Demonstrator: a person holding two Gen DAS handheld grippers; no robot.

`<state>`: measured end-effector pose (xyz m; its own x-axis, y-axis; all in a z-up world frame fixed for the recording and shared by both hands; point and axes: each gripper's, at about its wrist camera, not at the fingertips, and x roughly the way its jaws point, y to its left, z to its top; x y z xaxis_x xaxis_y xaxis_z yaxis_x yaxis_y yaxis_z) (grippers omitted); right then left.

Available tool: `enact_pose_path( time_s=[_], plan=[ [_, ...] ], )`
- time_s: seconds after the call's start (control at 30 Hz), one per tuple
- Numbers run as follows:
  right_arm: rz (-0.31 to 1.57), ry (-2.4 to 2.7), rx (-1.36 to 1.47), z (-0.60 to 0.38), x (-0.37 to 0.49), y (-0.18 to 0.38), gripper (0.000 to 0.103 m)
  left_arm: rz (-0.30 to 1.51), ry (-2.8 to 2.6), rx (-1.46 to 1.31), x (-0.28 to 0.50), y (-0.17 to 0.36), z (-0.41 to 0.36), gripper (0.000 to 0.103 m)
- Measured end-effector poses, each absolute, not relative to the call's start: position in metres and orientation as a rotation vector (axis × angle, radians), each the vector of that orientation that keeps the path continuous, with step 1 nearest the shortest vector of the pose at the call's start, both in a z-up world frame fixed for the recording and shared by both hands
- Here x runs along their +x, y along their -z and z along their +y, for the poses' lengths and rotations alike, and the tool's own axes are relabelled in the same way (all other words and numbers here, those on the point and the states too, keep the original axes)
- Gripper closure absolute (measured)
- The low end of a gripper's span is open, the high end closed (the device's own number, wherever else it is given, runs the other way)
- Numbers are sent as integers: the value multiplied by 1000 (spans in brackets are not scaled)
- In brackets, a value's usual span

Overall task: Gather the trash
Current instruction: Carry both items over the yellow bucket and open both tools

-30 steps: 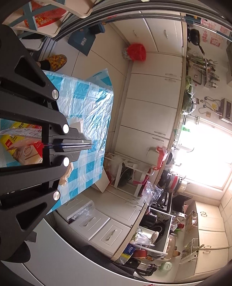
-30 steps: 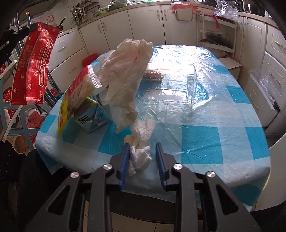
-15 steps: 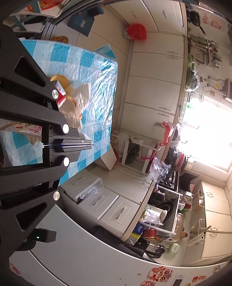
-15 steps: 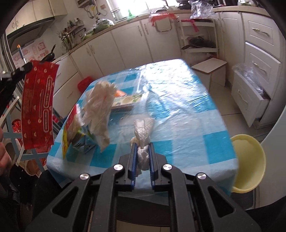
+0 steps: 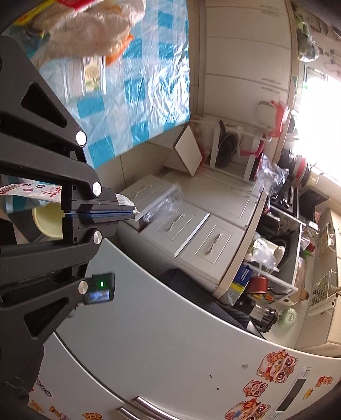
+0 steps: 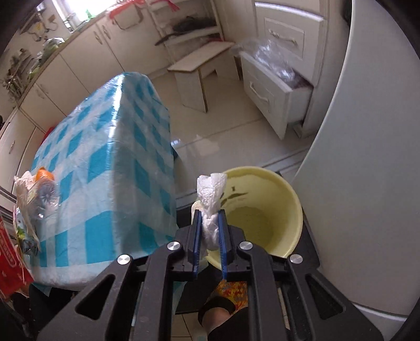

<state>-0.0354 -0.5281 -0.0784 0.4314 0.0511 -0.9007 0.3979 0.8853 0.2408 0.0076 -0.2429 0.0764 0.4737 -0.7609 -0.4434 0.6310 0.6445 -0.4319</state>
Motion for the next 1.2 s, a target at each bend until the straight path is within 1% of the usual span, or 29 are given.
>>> enact_pose_path(
  time_s=[0.13,0.2,0.23,0.27,0.3,0.37,0.4,0.47,0.57,0.7,0.8,0.83,0.87,0.9,0.97,1.07,1.13,1.2],
  plan=[
    [1250,219,538,-558,-20,119,88,717,904,-243,14,-55,-297,103],
    [1269,243,589,-572,-17,129,79,747,909,-243,16,-42,-321,103],
    [1258,258,618,-578,-19,129,72,764,910,-241,17,-35,-331,103],
    [1236,269,649,-583,-21,127,69,781,909,-239,19,-27,-340,103],
    [1205,273,675,-586,-24,122,68,795,906,-235,20,-20,-347,103],
    [1136,291,701,-594,-30,110,61,829,900,-230,23,-5,-361,103],
    [1099,310,702,-599,-32,105,60,843,893,-224,24,3,-367,103],
    [1021,347,678,-603,-36,87,54,867,877,-214,26,16,-377,103],
    [905,359,653,-602,-38,63,47,894,849,-195,29,34,-392,103],
    [786,367,609,-603,-41,41,45,926,809,-169,36,55,-417,103],
    [731,386,582,-605,-44,31,44,955,787,-149,38,69,-431,102],
    [724,391,577,-605,-42,28,44,968,780,-140,38,74,-436,99],
    [720,393,574,-606,-40,28,44,980,774,-127,37,78,-439,93],
    [715,392,575,-607,-40,27,44,983,766,-115,37,81,-440,85],
    [711,386,585,-608,-41,24,44,985,755,-104,35,83,-439,75],
    [706,382,593,-611,-41,22,44,990,746,-109,34,81,-431,70],
    [699,380,591,-610,-39,22,42,980,735,-110,31,75,-422,64],
    [694,380,584,-608,-38,21,41,950,717,-93,25,66,-415,53]
  ],
)
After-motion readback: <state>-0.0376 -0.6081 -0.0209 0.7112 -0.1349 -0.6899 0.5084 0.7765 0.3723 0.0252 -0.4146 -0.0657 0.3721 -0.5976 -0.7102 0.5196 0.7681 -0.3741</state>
